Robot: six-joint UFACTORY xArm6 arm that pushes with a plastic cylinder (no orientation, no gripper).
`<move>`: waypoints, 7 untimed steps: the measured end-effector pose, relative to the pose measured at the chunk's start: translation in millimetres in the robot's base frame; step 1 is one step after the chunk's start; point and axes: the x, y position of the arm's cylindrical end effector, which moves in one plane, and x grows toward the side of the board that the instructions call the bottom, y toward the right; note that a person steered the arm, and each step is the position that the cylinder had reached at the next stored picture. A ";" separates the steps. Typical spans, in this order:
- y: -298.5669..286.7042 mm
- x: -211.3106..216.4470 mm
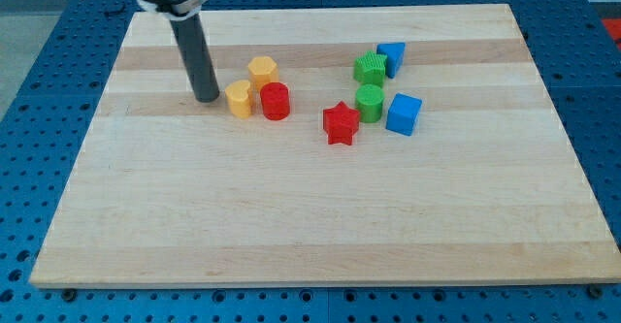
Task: Move the yellow heart and red circle to the right and a bit up
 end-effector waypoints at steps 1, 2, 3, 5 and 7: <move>0.4 13.0; 3.3 13.1; 12.9 13.6; 40.2 13.6; 66.6 24.8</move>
